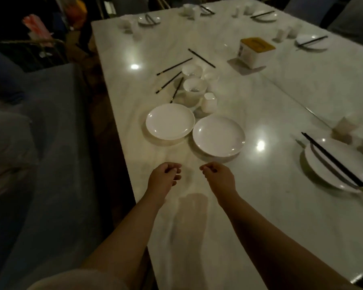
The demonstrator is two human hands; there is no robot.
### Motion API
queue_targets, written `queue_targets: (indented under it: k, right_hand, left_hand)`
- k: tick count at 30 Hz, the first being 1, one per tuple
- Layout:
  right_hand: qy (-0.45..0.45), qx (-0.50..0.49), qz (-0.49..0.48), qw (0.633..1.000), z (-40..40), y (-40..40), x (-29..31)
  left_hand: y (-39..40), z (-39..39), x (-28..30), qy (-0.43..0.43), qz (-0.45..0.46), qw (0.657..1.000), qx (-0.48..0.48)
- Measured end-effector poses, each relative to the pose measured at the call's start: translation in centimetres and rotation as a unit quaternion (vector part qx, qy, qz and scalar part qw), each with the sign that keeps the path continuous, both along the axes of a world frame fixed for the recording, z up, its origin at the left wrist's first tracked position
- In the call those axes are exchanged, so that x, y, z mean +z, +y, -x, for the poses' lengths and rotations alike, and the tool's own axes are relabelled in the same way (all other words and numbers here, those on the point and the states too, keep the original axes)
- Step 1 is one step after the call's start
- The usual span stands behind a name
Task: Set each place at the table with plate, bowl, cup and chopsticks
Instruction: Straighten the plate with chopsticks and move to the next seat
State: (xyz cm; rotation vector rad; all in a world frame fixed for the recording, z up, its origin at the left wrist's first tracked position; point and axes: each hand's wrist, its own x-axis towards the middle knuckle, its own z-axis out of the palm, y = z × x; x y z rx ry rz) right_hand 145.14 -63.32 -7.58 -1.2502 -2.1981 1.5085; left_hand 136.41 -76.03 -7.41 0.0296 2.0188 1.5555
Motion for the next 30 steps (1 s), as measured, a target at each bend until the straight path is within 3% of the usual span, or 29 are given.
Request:
queue_targets:
  k: [20, 30]
  right_hand:
    - [0.014, -0.196, 0.047, 0.979, 0.9, -2.2, -1.6]
    - [0.010, -0.395, 0.022, 0.918, 9.2, 1.1, -2.5]
  left_hand:
    - [2.9, 5.4, -1.6, -0.013, -0.033, 0.987, -0.154]
    - [8.2, 13.2, -4.8, -0.085, -0.003, 0.957, -0.276]
